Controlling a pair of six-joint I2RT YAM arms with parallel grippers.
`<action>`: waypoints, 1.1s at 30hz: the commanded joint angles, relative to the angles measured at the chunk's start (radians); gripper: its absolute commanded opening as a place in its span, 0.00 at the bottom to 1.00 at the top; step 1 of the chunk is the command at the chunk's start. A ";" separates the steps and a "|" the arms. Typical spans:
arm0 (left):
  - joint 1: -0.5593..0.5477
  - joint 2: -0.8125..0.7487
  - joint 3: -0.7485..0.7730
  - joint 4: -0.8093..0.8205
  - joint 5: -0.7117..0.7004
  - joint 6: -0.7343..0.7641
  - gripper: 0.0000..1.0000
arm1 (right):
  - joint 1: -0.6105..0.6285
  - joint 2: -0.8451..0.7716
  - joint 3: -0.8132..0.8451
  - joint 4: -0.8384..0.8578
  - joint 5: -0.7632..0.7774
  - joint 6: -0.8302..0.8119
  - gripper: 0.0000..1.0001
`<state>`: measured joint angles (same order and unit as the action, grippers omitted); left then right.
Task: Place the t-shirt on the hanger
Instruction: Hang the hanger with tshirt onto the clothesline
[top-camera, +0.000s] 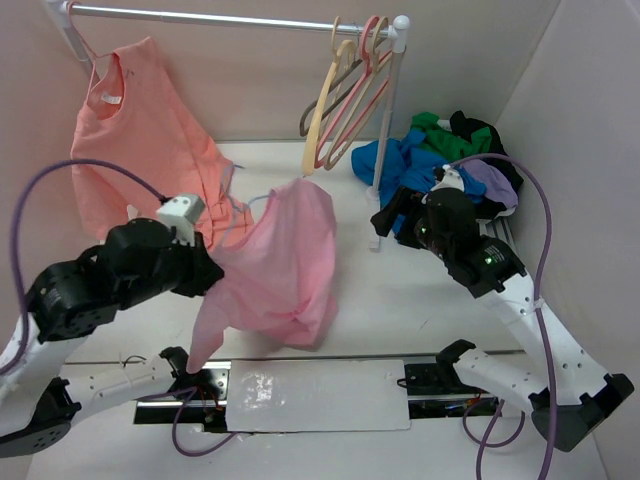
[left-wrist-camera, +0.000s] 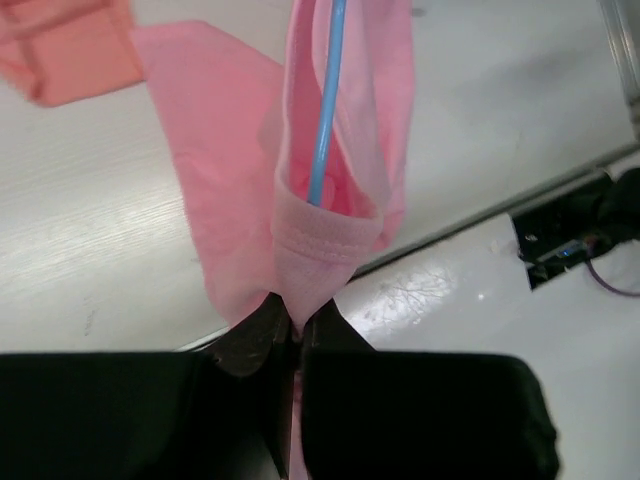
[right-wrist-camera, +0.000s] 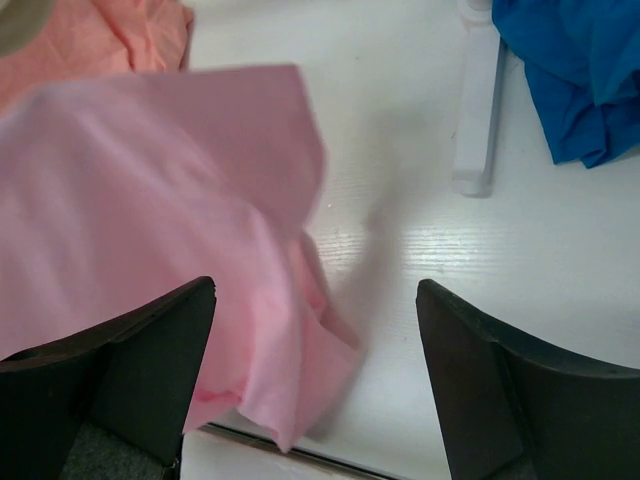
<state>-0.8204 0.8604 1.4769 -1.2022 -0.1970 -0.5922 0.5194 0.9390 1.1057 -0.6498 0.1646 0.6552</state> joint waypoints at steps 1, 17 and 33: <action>0.004 0.052 0.203 -0.165 -0.281 -0.145 0.00 | -0.005 0.001 0.005 -0.008 0.009 -0.022 0.88; 0.539 0.554 0.855 0.055 -0.208 0.298 0.00 | -0.005 -0.017 0.065 -0.045 -0.011 -0.031 0.91; 0.969 0.753 0.895 0.388 0.441 0.345 0.00 | -0.015 0.050 0.097 0.003 -0.094 -0.031 0.92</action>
<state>0.1402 1.5978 2.3192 -0.9749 0.1116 -0.2661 0.5098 0.9623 1.1721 -0.6754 0.1070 0.6373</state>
